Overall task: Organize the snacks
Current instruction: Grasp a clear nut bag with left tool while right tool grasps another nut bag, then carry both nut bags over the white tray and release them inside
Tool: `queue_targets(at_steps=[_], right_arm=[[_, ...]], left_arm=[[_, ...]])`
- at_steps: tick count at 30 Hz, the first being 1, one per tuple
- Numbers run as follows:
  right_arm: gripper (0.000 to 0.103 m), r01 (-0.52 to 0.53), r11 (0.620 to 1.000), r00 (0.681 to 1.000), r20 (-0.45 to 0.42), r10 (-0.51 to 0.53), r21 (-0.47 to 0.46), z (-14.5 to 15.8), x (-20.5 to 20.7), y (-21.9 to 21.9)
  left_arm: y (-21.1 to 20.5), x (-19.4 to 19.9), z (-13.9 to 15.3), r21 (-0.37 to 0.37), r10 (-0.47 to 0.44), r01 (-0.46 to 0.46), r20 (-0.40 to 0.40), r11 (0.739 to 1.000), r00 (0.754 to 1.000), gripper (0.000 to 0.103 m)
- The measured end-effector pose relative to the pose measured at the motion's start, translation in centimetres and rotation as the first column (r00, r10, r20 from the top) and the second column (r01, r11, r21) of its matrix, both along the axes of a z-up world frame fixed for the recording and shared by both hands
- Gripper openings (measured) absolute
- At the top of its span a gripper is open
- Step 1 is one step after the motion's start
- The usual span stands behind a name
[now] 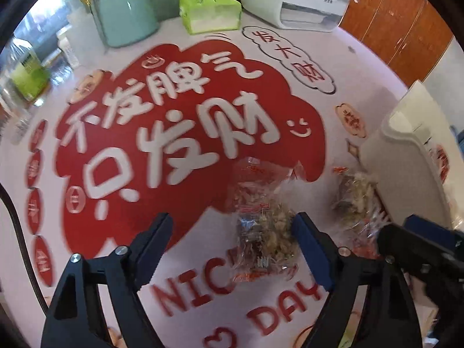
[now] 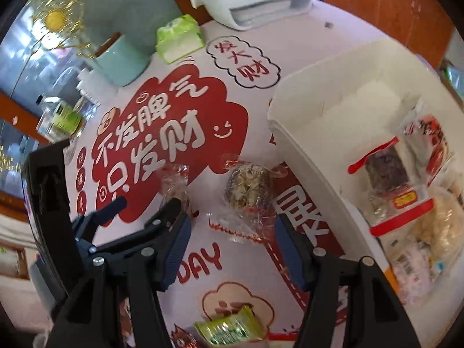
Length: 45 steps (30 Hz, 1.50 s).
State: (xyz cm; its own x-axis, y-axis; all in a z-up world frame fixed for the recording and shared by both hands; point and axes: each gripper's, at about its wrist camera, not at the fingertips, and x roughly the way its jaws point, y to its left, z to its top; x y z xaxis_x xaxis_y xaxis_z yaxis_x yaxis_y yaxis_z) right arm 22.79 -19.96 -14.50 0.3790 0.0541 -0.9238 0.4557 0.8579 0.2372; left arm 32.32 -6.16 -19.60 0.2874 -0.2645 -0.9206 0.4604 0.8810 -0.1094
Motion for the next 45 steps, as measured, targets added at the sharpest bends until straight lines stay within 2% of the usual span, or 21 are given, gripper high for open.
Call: queue_targets(at_steps=[2,4,6,8,10,18,26,27,28,29,32,40,45], right_arm=[[0.061,0.022,1.000,1.000,-0.012,-0.022,-0.008,-0.5,0.4,-0.4],[0.061,0.036,0.999,0.999,-0.027,-0.036,-0.010,-1.0,0.7,-0.7],[0.060,0.031,0.999,0.999,-0.041,-0.032,-0.010,-1.4,1.0,-0.5],[0.060,0.022,0.999,0.998,-0.056,-0.023,-0.026,-1.9,1.4,-0.2],[0.060,0.028,0.999,0.997,-0.074,-0.031,-0.033,-2.5,1.7,-0.1],[0.060,0.060,0.996,0.989,-0.129,-0.068,-0.069,-5.1,3.3,-0.4],[0.061,0.007,0.985,0.992,-0.124,-0.029,-0.171,-5.4,4.6,1.0],[0.059,-0.011,0.984,0.993,-0.117,-0.010,-0.179,-5.3,4.6,1.2],[0.047,-0.033,0.983,0.994,-0.104,0.014,-0.180,-5.2,4.6,1.6],[0.042,-0.057,0.979,0.994,-0.104,0.038,-0.194,-5.1,4.6,2.0],[0.041,-0.105,0.971,0.991,-0.107,0.084,-0.215,-5.1,4.3,2.9],[0.040,-0.230,0.961,0.972,-0.083,0.220,-0.155,-4.1,-0.1,5.4],[0.040,-0.307,0.942,0.952,-0.023,0.306,-0.133,-1.2,-5.0,6.9]], left_arm=[[-0.3,0.2,-0.6,-0.026,0.000,-0.001,-0.021,1.000,1.000,0.080],[-0.5,0.2,-1.0,-0.049,-0.009,0.007,-0.033,0.999,0.999,0.071],[-0.9,-0.3,-1.0,-0.020,-0.023,0.023,0.005,1.000,1.000,0.051],[-1.0,-0.7,-1.0,0.027,-0.043,0.042,0.042,0.999,0.998,0.038],[-0.4,-0.8,-1.0,0.022,-0.045,0.044,0.040,0.999,0.998,0.037],[4.8,-0.7,-0.7,0.023,0.069,-0.070,0.038,0.997,0.997,0.037],[8.4,-2.4,0.3,0.004,0.130,-0.130,0.050,0.992,0.990,0.037],[8.6,-2.8,0.5,-0.003,0.136,-0.136,0.050,0.991,0.989,0.037],[8.9,-3.2,0.6,-0.008,0.145,-0.144,0.049,0.989,0.988,0.037],[9.1,-3.6,0.8,-0.010,0.151,-0.151,0.049,0.989,0.987,0.037],[9.8,-5.0,1.5,-0.026,0.184,-0.183,0.046,0.983,0.982,0.037],[10.6,-9.5,3.8,-0.030,0.223,-0.222,0.066,0.975,0.973,0.037],[10.1,-13.1,5.8,-0.043,0.237,-0.235,0.065,0.971,0.969,0.037]])
